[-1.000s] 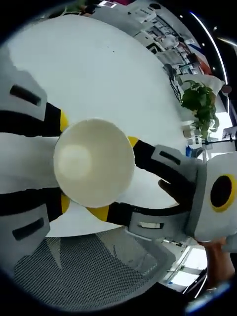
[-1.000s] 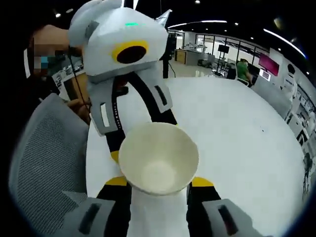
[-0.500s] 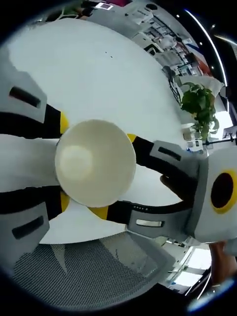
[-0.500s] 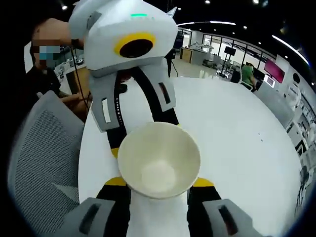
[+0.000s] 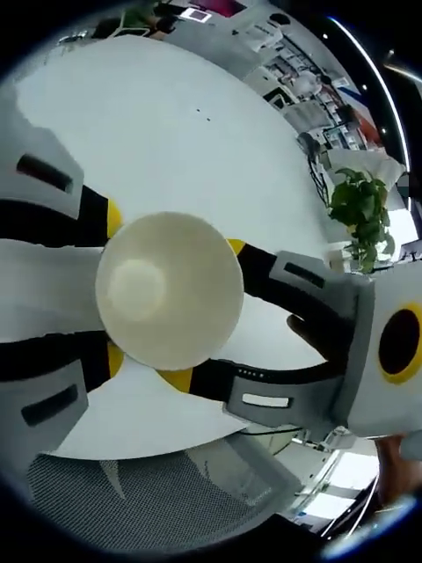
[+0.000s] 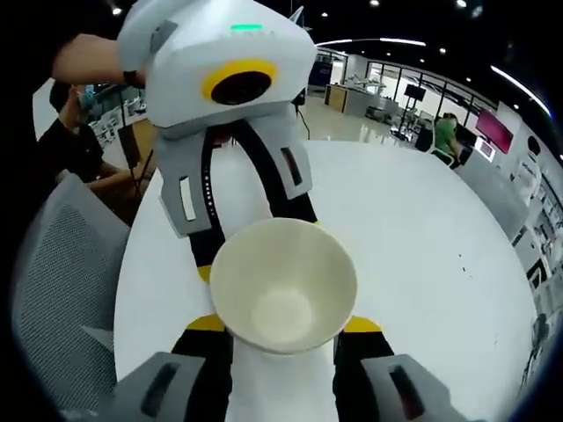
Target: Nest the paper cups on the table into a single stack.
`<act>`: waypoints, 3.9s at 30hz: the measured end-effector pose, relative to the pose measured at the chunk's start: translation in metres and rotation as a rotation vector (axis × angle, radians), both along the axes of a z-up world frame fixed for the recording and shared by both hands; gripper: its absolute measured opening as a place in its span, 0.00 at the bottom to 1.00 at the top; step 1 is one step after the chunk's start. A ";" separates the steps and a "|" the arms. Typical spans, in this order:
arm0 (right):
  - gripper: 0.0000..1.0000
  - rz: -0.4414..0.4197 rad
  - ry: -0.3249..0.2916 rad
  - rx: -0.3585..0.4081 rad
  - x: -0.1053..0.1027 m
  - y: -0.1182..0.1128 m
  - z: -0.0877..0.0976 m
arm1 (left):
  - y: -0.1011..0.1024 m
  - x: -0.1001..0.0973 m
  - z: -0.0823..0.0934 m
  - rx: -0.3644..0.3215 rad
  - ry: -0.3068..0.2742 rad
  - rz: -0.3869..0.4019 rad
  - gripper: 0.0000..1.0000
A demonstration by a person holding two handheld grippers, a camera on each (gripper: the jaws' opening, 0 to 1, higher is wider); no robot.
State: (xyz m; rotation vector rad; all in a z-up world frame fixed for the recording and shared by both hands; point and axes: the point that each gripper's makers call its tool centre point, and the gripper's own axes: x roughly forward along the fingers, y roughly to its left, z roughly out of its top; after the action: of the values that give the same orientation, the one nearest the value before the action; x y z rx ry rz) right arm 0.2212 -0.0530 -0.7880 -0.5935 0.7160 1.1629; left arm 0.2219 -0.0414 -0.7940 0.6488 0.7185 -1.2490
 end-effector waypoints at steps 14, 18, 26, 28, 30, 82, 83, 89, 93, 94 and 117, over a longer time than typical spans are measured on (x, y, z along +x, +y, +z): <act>0.43 0.013 0.028 -0.005 0.026 0.005 -0.008 | 0.007 0.022 -0.008 -0.010 0.024 0.039 0.34; 0.44 0.017 0.028 -0.004 0.027 0.005 -0.007 | 0.007 0.025 -0.008 -0.015 0.026 0.042 0.33; 0.46 0.011 0.038 -0.002 0.029 0.005 -0.013 | 0.007 0.027 -0.009 -0.002 0.022 0.023 0.33; 0.49 0.006 0.042 0.007 0.026 0.007 -0.012 | 0.007 0.027 -0.009 0.002 0.023 0.019 0.32; 0.53 0.008 0.044 0.002 0.024 0.007 -0.012 | 0.009 0.028 -0.010 0.010 0.018 0.019 0.33; 0.88 -0.542 0.092 0.273 -0.057 -0.084 0.010 | 0.094 -0.063 0.027 -0.235 0.030 0.488 0.63; 0.88 -0.547 0.089 0.276 -0.061 -0.085 0.010 | 0.096 -0.067 0.027 -0.238 0.031 0.490 0.63; 0.89 -0.574 0.087 0.284 -0.082 -0.092 0.011 | 0.101 -0.081 0.026 -0.240 0.013 0.528 0.65; 0.89 -0.586 0.082 0.287 -0.088 -0.096 0.011 | 0.104 -0.093 0.025 -0.241 0.013 0.561 0.65; 0.89 -0.591 0.080 0.291 -0.093 -0.094 0.011 | 0.106 -0.095 0.026 -0.241 0.012 0.566 0.65; 0.89 -0.636 0.078 0.301 -0.123 -0.104 0.009 | 0.124 -0.131 0.024 -0.255 0.014 0.634 0.64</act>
State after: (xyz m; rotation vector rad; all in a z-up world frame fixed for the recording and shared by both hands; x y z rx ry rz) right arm 0.0985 -0.1565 -0.7786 -0.0481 0.7077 0.6785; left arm 0.0909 0.0824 -0.7704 0.1726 0.6889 -0.7375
